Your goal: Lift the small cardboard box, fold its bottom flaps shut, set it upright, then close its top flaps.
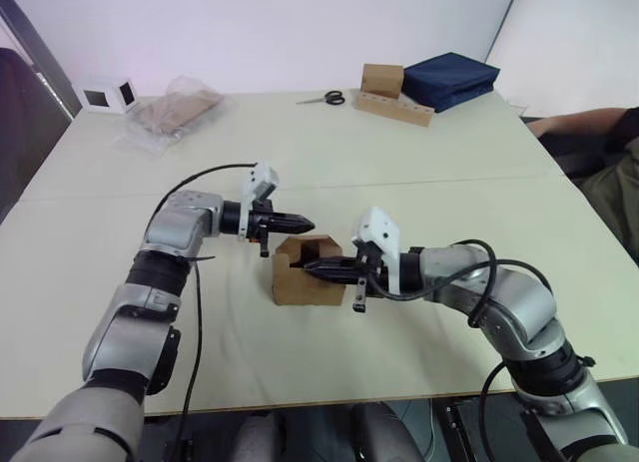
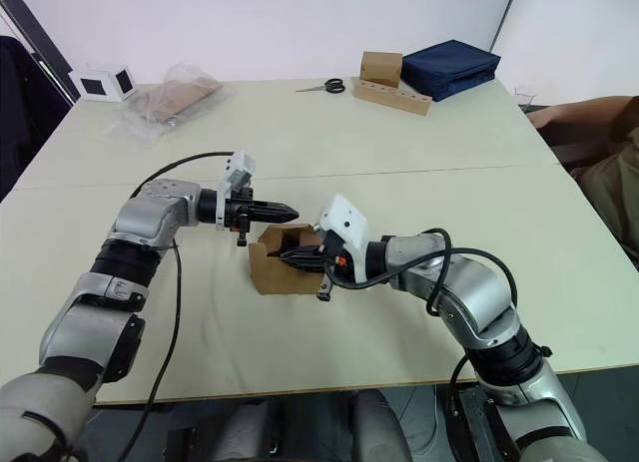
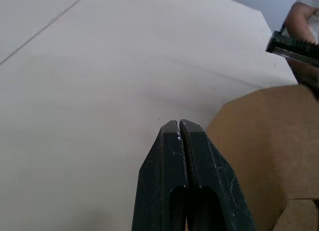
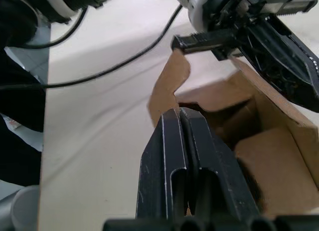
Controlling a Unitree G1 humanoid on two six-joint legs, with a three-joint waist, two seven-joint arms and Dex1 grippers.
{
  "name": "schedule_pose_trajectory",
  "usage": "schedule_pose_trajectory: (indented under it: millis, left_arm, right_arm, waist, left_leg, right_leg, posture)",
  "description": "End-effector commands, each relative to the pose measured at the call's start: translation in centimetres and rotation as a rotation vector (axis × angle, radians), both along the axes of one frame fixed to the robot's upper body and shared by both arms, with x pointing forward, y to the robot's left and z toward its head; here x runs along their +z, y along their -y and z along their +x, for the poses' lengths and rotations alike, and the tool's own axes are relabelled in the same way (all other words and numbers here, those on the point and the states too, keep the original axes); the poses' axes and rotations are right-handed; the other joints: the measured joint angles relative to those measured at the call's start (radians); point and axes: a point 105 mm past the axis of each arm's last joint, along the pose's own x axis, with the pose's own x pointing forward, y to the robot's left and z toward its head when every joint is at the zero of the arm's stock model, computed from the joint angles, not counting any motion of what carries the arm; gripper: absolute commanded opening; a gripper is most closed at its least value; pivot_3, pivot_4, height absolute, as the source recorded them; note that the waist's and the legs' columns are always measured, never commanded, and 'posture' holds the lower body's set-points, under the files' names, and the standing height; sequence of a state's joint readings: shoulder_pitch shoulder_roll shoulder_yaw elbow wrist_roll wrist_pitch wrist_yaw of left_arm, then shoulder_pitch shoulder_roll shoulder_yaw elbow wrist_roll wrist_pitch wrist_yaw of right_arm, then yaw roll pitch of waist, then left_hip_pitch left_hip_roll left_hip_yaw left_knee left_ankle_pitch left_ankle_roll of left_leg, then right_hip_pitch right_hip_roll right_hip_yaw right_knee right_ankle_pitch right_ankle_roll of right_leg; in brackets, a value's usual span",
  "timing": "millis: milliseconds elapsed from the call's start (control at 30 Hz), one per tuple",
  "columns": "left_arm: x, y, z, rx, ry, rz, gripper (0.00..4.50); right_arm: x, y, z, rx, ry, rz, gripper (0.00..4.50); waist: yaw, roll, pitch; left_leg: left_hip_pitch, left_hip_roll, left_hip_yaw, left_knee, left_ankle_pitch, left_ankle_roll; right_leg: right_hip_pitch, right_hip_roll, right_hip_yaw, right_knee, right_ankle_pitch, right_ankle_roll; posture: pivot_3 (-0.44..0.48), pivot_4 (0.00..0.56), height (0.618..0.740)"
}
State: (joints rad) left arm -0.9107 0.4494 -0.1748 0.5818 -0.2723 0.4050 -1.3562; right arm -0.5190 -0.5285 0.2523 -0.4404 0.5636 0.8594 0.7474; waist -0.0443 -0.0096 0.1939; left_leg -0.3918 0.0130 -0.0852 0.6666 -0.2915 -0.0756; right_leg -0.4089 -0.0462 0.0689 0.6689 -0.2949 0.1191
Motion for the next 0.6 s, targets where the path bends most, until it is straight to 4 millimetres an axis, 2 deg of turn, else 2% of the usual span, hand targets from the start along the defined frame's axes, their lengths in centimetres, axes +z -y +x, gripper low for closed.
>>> schedule_pose_trajectory:
  millis: [33,367,600]
  left_arm:
    - [0.4,0.2,-0.2,-0.03,0.034,0.009,0.01]
    - [-0.3,0.3,-0.3,-0.035,0.041,0.023,0.01]
    - [-0.3,0.1,-0.4,-0.031,0.045,0.027,0.01]
  right_arm:
    - [0.8,-0.4,-0.1,0.029,0.038,0.017,0.0]
    - [-1.3,-0.3,1.2,-0.002,0.024,-0.041,0.0]
    - [-1.9,-0.4,1.7,-0.014,0.017,-0.054,0.0]
  waist:
    - [0.0,0.0,0.0]
    - [0.0,0.0,0.0]
    - [0.0,0.0,0.0]
  left_leg:
    - [0.0,0.0,0.0,0.0,0.0,0.0]
    - [0.0,0.0,0.0,0.0,0.0,0.0]
    - [0.0,0.0,0.0,0.0,0.0,0.0]
  right_leg:
    - [0.0,0.0,0.0,0.0,0.0,0.0]
    - [0.0,0.0,0.0,0.0,0.0,0.0]
    - [0.0,0.0,0.0,0.0,0.0,0.0]
  posture:
    - [0.0,0.15,0.74]
    - [0.0,0.15,0.74]
    - [0.0,0.15,0.74]
